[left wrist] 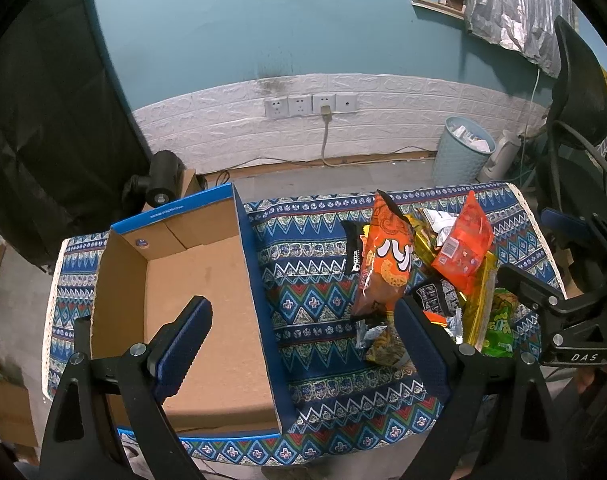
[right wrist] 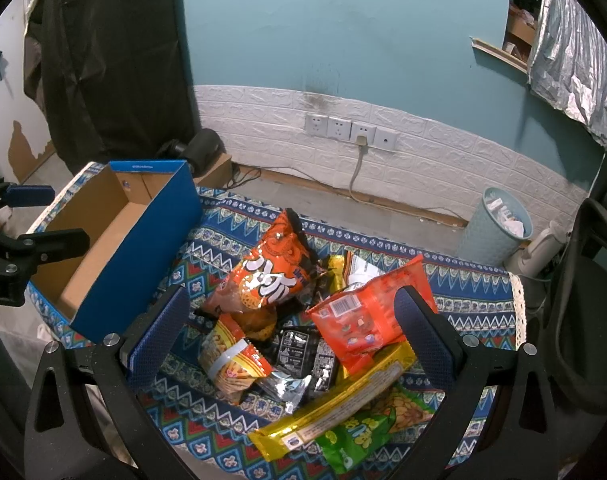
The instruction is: Organize snacks
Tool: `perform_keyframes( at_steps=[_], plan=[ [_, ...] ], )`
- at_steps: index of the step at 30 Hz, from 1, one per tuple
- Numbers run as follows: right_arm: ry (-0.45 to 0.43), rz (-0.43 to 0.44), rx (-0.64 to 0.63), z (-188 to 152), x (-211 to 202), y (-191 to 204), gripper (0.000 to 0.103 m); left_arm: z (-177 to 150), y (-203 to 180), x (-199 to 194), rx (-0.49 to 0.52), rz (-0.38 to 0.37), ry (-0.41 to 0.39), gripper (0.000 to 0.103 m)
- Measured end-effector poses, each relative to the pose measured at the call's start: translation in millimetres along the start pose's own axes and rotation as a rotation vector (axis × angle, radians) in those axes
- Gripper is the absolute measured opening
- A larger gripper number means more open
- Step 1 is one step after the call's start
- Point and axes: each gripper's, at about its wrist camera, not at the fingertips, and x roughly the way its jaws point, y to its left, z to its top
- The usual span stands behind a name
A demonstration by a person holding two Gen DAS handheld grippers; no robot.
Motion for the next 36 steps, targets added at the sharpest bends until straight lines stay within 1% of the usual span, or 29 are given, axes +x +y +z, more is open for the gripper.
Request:
perform_keyframes(
  at_steps=[36],
  plan=[
    [0.002, 0.003, 0.003, -0.2, -0.1, -0.7, 0.100, -1.4, 1.9, 0.4, 0.002, -0.004, 0.002, 0.093]
  ],
)
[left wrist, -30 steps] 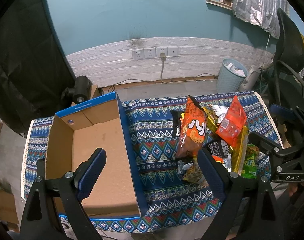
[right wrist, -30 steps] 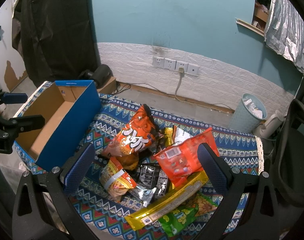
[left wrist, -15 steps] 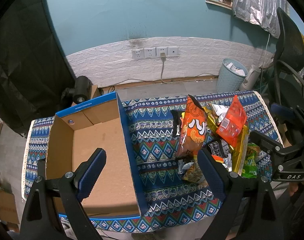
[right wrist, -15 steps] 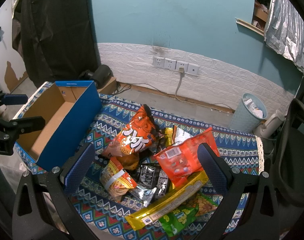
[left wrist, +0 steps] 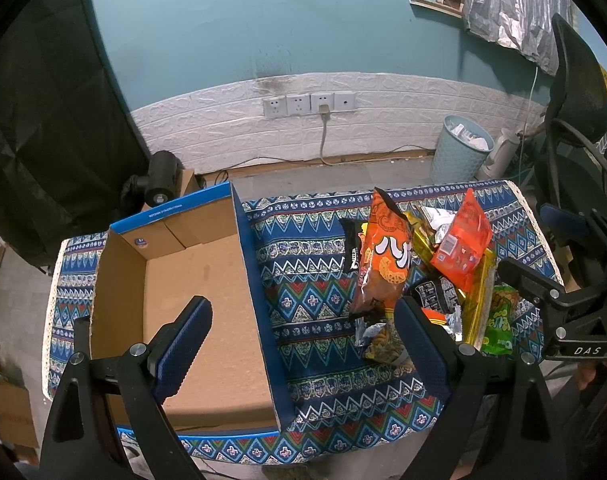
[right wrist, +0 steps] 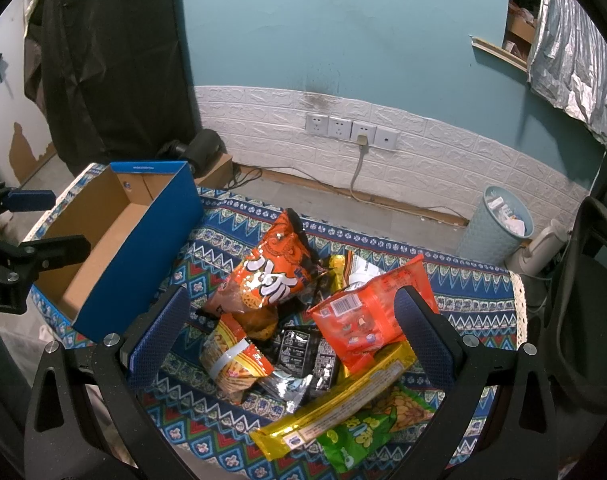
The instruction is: Organize snacks
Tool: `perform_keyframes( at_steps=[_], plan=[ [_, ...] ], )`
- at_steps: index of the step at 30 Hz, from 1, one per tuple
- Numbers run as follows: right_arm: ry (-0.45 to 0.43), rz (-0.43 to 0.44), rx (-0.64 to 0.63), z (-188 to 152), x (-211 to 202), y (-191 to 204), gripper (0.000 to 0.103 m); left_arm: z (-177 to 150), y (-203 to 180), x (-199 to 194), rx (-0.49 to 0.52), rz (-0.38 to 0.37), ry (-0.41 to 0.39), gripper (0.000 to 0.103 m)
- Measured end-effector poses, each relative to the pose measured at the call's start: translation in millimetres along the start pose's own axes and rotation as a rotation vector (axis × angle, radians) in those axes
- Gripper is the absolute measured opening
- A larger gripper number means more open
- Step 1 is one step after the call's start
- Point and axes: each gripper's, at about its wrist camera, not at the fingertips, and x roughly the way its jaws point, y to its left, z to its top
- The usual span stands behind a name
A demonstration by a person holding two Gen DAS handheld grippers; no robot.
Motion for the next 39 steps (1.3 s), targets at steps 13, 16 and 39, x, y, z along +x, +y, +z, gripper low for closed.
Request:
perform_keyframes(
  at_steps=[13, 16, 39],
  plan=[
    [0.000, 0.000, 0.001, 1.7, -1.1, -0.3, 0.100, -3.1, -1.4, -0.8, 0.000, -0.005, -0.002, 0.093],
    [0.000, 0.001, 0.002, -0.3, 0.2, -1.3, 0.100, -3.2, -1.6, -1.1, 0.002, -0.004, -0.003, 0.093],
    [-0.001, 0.001, 0.008, -2.1, -0.4, -3.9, 0.100, -6.9, -4.3, 1.9, 0.012, -0.003, 0.004, 0.093]
  ],
)
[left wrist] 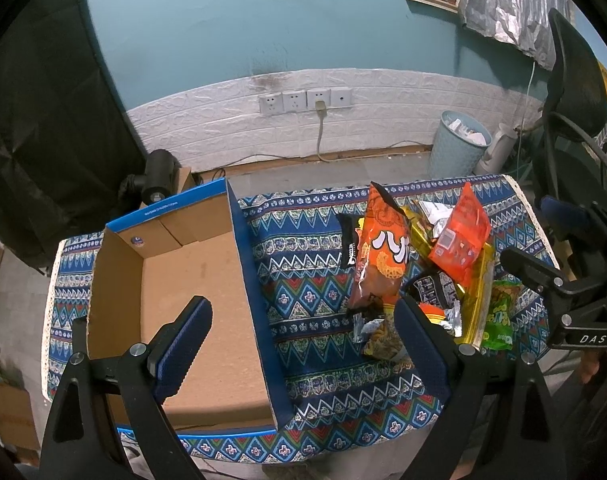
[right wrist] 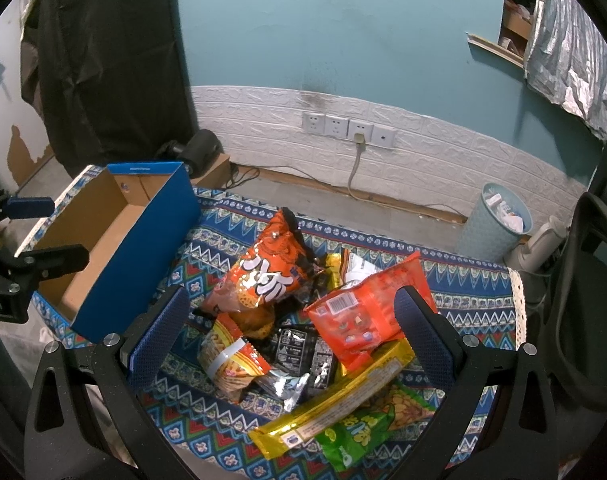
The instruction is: Organize snacks
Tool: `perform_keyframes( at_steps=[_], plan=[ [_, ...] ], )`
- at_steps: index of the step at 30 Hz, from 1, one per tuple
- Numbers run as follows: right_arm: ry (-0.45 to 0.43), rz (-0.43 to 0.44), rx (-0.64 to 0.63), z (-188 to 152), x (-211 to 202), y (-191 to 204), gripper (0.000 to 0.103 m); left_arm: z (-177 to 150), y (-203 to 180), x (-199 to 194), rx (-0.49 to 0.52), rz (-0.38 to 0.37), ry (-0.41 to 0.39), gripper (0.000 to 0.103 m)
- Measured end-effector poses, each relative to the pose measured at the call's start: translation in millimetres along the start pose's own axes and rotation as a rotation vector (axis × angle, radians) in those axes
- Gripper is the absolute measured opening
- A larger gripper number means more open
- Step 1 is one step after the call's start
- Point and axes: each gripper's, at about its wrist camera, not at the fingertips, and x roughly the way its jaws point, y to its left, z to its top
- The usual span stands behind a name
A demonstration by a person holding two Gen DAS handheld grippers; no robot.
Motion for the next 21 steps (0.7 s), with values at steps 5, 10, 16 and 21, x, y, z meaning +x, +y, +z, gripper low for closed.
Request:
perform_keyframes(
  at_steps=[5, 10, 16, 21],
  plan=[
    [0.001, -0.002, 0.004, -1.2, -0.2, -3.4, 0.100, 0.4, -0.3, 1.2, 0.001, -0.002, 0.006, 0.093],
    [0.009, -0.007, 0.018, 1.1, -0.7, -9.7, 0.100, 0.6, -1.5, 3.3, 0.006, -0.004, 0.008, 0.093],
    [0.027, -0.032, 0.049, -0.1, 1.3, -21.6, 0.100, 2.6, -6.3, 15.6, 0.017, 0.002, 0.022, 0.093],
    [0.047, -0.073, 0.091, -5.2, 3.4, -42.0, 0.100, 4.5, -6.5, 36.8, -0.009, -0.029, 0.071, 0.093]
  ],
)
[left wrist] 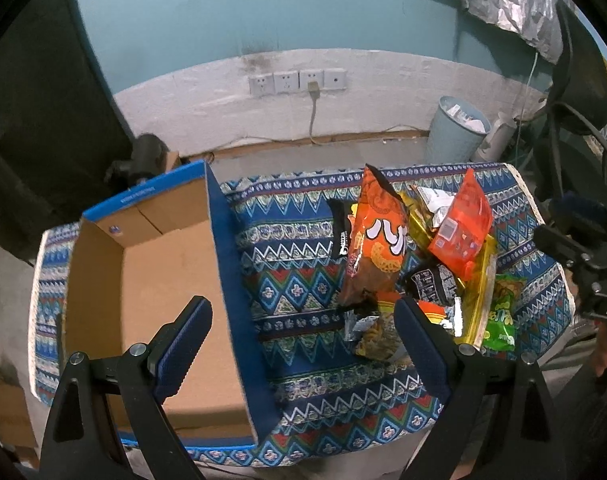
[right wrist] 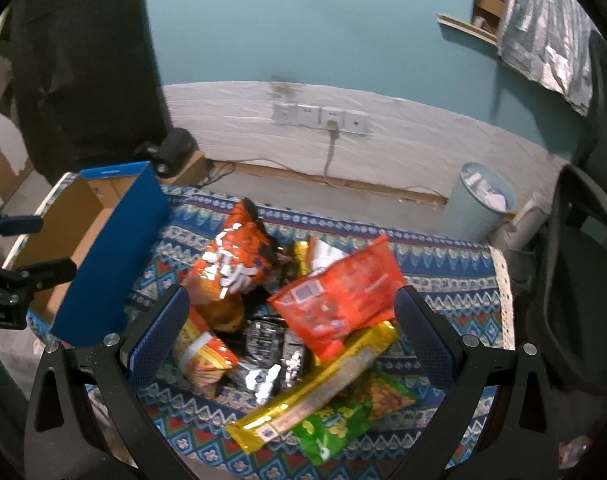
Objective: Organize snacks
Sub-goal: 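Grasp the orange octopus chip bag with the left tool while the right tool grasps the green peanut bag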
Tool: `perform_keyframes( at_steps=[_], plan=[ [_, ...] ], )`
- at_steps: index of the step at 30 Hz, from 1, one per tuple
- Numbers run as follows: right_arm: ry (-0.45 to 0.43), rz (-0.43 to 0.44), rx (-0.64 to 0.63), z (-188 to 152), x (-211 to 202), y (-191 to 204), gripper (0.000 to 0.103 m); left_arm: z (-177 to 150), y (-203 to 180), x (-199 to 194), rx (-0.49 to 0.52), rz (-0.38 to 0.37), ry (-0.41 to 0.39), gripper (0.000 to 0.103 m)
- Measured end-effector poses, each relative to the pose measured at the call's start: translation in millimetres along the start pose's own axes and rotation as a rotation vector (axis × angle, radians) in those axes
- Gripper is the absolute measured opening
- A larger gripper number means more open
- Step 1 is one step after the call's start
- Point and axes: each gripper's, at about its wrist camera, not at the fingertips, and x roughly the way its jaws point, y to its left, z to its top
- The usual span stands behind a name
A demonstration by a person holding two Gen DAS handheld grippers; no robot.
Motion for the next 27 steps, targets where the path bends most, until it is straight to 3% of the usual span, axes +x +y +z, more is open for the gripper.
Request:
perform_keyframes(
  at_steps=[10, 17, 27],
  plan=[
    [0.147, -0.101, 0.152, -32.7, 27.3, -58.3, 0.100, 4.9, -20.5, 36.5, 0.011, -0.062, 0.081, 0.093],
    [0.313, -0.102, 0.318, -75.2, 56.6, -95.1, 0.100, -5.4, -43.1, 65.1, 0.094, -0.028, 0.124, 0.093],
    [0.477, -0.088, 0.346, -109.2, 92.4, -94.3, 0.100, -5.4, -42.8, 97.3, 0.083, 0.009, 0.177, 0.093]
  ],
)
